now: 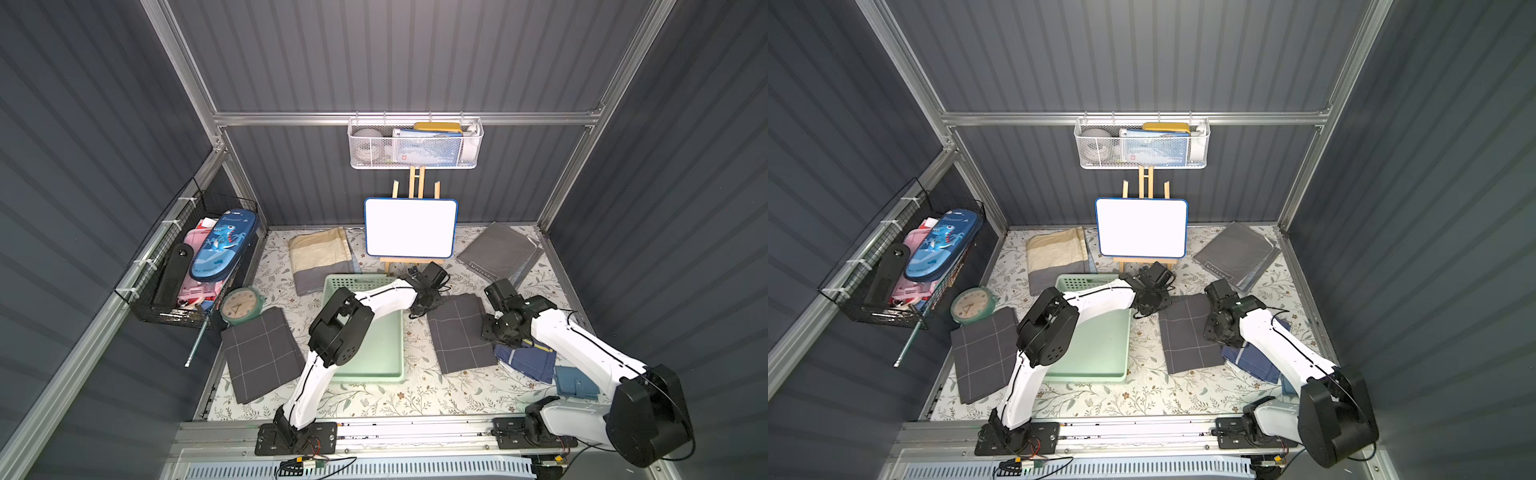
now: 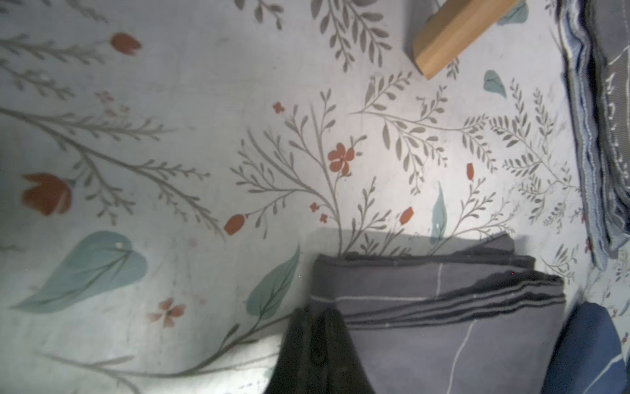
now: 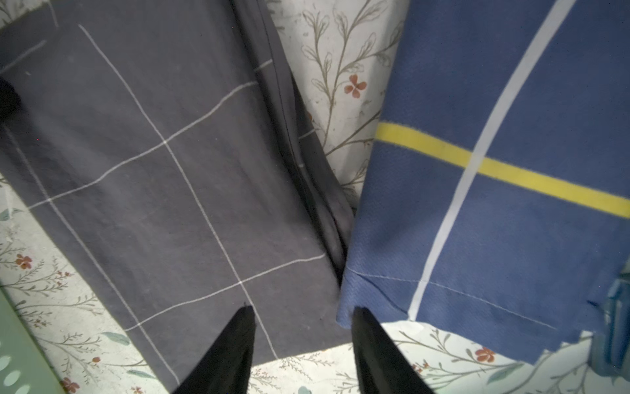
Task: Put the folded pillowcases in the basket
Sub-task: Move the pillowcase to the center of the board.
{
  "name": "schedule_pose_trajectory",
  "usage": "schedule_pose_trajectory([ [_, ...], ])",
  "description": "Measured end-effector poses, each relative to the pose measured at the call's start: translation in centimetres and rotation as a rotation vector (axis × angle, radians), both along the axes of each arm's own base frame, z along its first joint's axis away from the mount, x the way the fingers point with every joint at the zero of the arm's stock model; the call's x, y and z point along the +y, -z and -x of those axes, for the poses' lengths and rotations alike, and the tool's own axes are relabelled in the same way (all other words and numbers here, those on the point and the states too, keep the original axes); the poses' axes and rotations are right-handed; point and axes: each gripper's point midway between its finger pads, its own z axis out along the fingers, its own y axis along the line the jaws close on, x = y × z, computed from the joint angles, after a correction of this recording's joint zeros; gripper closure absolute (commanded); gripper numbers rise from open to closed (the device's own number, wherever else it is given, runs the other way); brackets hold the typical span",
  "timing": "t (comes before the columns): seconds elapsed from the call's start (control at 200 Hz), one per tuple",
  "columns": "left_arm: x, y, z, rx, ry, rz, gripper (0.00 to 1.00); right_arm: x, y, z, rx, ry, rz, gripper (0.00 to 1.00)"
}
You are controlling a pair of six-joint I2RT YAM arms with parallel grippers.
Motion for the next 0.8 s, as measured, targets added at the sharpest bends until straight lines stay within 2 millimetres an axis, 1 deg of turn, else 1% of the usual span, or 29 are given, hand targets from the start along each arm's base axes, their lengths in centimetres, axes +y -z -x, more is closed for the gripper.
schedule_pose_trajectory([
  [0.03, 0.0, 0.0, -0.1, -0.003, 0.000, 0.002, 1.00, 0.1, 0.1, -0.1, 0.004, 0.002, 0.000, 0.49],
  [0.16, 0.0, -0.2, -0.2, -0.018, 0.006, -0.010, 1.00, 0.2, 0.1, -0.7, 0.012, 0.011, -0.001, 0.49],
  [0.255, 0.2, -1.0, -0.8, -0.042, 0.011, -0.049, 1.00, 0.2, 0.4, -0.8, 0.019, 0.011, 0.002, 0.49],
  [0.325, 0.2, -2.4, -2.0, -0.088, 0.010, -0.080, 1.00, 0.2, 0.8, -0.8, 0.032, 0.011, 0.006, 0.49],
  [0.415, 0.1, -4.4, -4.2, -0.158, 0.002, -0.104, 1.00, 0.3, 1.2, -0.9, 0.045, 0.010, 0.009, 0.48],
  [0.5, 0.8, -5.3, -5.9, -0.199, -0.008, -0.128, 1.00, 0.4, 1.5, -1.1, 0.048, 0.010, 0.008, 0.47],
  [0.585, 1.8, -5.0, -6.9, -0.208, -0.014, -0.155, 1.00, 0.9, 1.7, -1.6, 0.046, 0.006, -0.008, 0.46],
  [0.655, 2.7, -3.9, -7.4, -0.197, -0.019, -0.188, 1.00, 1.5, 2.0, -2.0, 0.051, -0.003, -0.032, 0.46],
  [0.8, 3.5, -1.2, -7.1, -0.163, -0.007, -0.237, 1.00, 2.6, 2.8, -3.0, 0.078, -0.032, -0.060, 0.45],
])
